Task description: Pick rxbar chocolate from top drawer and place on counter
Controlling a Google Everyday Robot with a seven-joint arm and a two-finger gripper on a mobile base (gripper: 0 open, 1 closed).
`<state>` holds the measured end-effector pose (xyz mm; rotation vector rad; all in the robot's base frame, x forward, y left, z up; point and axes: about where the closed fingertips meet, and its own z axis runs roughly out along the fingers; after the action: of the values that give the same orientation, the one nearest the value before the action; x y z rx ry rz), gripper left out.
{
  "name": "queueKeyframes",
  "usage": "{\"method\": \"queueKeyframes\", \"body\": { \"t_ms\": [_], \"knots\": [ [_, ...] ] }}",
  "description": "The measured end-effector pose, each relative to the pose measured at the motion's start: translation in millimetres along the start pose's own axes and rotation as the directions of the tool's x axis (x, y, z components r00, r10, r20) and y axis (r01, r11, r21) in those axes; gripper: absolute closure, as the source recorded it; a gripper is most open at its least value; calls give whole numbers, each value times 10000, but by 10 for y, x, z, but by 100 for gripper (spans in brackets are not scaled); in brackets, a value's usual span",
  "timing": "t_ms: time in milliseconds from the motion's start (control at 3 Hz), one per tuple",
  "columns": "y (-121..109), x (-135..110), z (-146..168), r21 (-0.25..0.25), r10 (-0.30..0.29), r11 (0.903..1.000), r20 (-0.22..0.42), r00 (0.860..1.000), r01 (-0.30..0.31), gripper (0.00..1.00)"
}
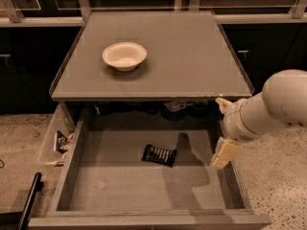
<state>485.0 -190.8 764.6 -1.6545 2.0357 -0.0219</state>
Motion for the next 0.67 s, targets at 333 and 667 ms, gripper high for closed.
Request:
{"method": "queueKeyframes", "body": {
  "t_ms": [333, 667],
  "knots": [
    [157, 1, 300, -645, -18, 9979, 412, 9992, 45, 0],
    [158, -1, 302, -643, -18, 9979, 416, 9991, 44, 0]
  ]
}}
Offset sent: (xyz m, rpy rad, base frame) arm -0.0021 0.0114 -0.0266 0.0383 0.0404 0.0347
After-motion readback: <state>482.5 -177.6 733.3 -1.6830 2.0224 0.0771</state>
